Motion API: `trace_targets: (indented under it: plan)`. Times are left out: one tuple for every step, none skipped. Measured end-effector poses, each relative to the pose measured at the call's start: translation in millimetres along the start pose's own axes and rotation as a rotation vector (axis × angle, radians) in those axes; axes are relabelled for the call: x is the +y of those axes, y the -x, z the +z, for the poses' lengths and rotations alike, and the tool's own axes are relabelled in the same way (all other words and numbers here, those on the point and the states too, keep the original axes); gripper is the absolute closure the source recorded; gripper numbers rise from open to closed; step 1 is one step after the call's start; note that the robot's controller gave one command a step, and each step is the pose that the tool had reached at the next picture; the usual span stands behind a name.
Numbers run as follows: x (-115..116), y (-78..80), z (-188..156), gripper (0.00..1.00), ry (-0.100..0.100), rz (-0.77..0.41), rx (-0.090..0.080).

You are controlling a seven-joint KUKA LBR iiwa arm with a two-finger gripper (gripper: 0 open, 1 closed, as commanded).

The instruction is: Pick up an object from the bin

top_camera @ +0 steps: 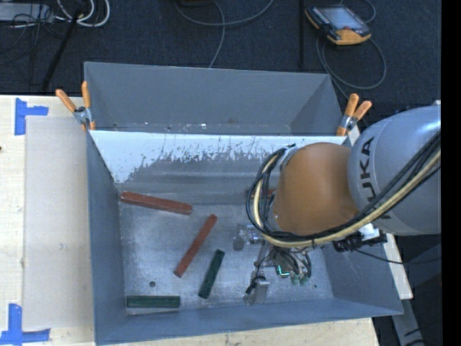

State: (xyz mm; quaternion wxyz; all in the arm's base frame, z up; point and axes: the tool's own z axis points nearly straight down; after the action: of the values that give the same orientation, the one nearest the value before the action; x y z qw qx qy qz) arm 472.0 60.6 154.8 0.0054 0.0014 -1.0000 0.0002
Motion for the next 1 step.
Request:
trace_targets:
  plan:
    - [-0.3,77.4,86.4,0.0,0.0,-0.024,-0.019]
